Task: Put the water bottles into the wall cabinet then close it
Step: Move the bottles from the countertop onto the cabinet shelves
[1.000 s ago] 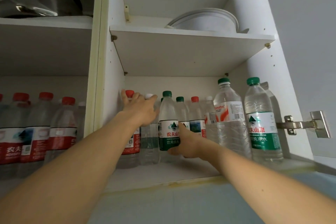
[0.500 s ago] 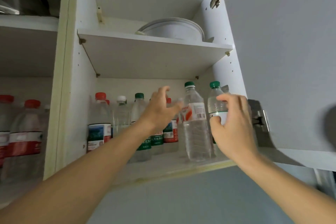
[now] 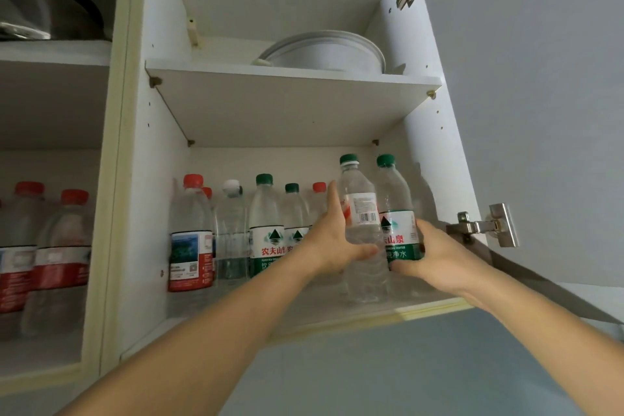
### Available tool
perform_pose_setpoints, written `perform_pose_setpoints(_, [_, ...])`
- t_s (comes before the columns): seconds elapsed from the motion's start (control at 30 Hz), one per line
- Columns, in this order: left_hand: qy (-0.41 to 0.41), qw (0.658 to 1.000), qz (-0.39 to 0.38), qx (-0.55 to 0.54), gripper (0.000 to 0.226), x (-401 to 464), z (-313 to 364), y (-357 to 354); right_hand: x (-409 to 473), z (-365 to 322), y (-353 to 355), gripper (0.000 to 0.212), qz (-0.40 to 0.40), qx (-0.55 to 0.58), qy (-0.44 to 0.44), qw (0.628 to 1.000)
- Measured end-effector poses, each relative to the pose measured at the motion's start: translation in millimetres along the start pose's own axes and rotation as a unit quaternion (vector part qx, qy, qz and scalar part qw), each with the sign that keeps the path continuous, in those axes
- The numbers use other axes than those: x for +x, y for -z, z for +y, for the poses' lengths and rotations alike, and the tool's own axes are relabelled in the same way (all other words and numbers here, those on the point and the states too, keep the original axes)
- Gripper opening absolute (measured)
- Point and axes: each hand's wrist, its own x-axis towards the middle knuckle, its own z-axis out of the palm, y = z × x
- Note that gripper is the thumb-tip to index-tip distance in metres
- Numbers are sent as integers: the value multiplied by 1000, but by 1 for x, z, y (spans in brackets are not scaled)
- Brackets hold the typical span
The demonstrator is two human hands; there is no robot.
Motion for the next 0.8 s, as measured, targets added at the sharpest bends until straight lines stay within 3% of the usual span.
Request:
perform_pose_setpoints(0.17, [35, 998, 6, 56, 132, 7, -22, 13, 27, 5, -12, 40, -63, 39, 12, 997])
perform_pose_setpoints(0.37, [79, 990, 17, 113, 129, 20, -36, 18, 50, -1, -32, 68, -101, 7, -14, 995])
perform_pose_setpoints(0.6, [68, 979, 26, 189, 133, 22, -33, 22, 64, -4, -41, 49, -134, -20, -20, 991])
perform_pose_setpoints(0.7, [-18, 935, 82, 346, 134, 26, -22, 33, 65, -1, -38, 39, -141, -8, -20, 990])
perform_pose_setpoints(0.8, [14, 873, 64, 484, 140, 47, -13, 49, 67, -2, -37, 49, -147, 17, -36, 988])
